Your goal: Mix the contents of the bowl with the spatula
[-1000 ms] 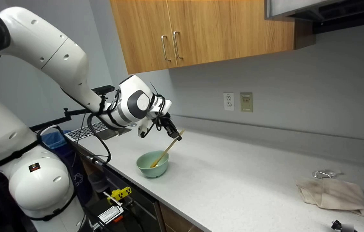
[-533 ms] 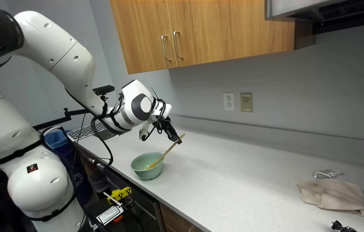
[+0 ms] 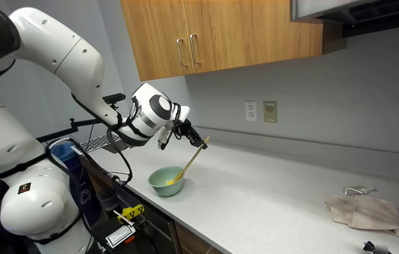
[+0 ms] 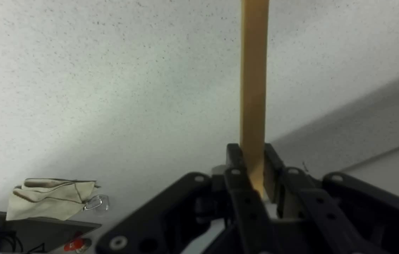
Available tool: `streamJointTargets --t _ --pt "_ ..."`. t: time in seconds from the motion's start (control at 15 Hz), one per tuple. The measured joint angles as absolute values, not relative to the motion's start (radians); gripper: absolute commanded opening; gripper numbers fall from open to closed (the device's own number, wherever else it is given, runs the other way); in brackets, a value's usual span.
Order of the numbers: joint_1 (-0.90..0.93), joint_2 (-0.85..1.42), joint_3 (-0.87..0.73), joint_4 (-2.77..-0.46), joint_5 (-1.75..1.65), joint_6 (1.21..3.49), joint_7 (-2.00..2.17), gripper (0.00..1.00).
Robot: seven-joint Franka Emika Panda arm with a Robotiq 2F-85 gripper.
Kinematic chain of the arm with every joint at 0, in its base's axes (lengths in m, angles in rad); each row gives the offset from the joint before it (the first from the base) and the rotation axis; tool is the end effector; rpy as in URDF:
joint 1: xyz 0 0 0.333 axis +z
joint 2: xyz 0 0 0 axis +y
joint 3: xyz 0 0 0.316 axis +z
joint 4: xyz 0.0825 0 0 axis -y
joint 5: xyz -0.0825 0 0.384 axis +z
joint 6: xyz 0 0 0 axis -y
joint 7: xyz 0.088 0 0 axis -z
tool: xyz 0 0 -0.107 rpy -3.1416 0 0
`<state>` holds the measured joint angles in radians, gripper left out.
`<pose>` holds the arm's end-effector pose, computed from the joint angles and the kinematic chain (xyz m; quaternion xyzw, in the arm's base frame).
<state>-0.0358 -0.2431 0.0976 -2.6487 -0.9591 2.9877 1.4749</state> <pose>0.4288 0.0840 0.3673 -0.9168 0.2325 -0.3240 0.0229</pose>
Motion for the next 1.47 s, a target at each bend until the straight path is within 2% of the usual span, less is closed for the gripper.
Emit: streamJointTargets --t 0.47,1.13,1.47 --pt "-0.107 -0.270 0.191 -2.613 -1.174 2.985 1.745 0.04" --pt "-0.096 -0.187 0.170 -2.639 -1.106 2.985 1.670 0.04" --pt "-0.110 -0.220 0.174 -2.614 -1.178 2.983 1.721 0.04"
